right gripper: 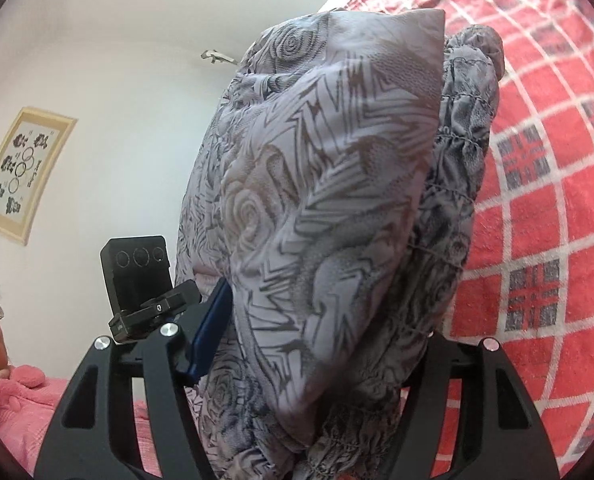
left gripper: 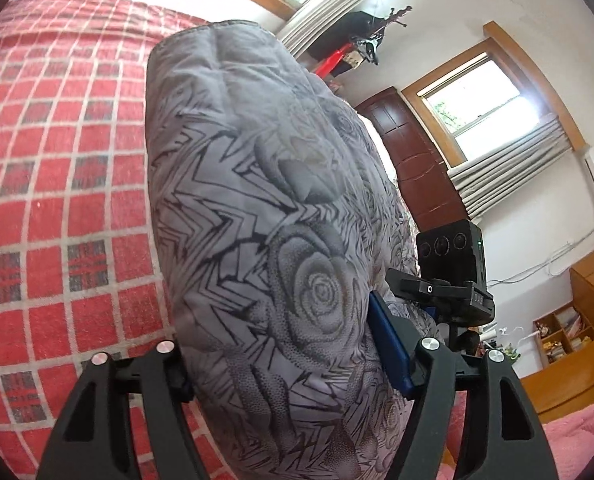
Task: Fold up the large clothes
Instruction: 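Lift the jacket bundle with both grippers and roll it over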
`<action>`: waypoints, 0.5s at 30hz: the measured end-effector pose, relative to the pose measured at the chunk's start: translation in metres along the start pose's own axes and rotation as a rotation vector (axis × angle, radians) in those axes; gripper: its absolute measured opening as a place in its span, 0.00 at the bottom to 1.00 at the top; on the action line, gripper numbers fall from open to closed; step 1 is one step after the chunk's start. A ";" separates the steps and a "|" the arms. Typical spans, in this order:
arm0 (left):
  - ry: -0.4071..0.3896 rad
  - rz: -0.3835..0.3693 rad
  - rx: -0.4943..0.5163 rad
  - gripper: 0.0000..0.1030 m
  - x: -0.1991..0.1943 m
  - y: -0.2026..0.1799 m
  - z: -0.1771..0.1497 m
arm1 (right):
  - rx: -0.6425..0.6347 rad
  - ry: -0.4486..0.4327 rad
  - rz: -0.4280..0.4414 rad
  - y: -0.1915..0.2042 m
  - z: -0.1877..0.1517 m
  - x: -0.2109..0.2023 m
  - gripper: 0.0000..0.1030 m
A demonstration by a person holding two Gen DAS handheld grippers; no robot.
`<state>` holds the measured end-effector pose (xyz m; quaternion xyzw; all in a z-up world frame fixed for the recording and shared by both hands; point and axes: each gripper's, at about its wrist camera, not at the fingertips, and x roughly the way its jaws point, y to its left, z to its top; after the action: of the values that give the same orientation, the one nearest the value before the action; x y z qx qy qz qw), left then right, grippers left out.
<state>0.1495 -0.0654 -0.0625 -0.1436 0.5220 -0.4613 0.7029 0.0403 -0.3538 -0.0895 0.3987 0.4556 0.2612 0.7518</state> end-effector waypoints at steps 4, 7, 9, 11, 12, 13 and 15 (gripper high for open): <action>-0.029 0.005 0.008 0.68 -0.013 0.007 0.010 | -0.037 0.015 0.000 0.004 0.012 0.019 0.63; -0.050 0.013 0.007 0.68 -0.026 0.018 0.011 | -0.062 0.038 -0.003 0.006 0.021 0.035 0.64; -0.065 0.017 0.000 0.68 -0.030 0.027 0.020 | -0.077 0.056 -0.007 0.009 0.034 0.051 0.64; -0.080 0.023 -0.007 0.68 -0.029 0.039 0.032 | -0.086 0.072 -0.012 0.010 0.049 0.063 0.64; -0.089 0.027 -0.012 0.68 -0.030 0.047 0.039 | -0.090 0.082 -0.014 0.010 0.055 0.072 0.64; -0.097 0.030 -0.020 0.68 -0.030 0.053 0.048 | -0.095 0.095 -0.016 0.007 0.065 0.082 0.64; -0.109 0.035 -0.037 0.68 -0.028 0.068 0.062 | -0.099 0.119 -0.024 0.006 0.088 0.098 0.64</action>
<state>0.2362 -0.0242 -0.0668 -0.1726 0.4936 -0.4308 0.7355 0.1631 -0.3081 -0.1078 0.3392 0.4908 0.2976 0.7454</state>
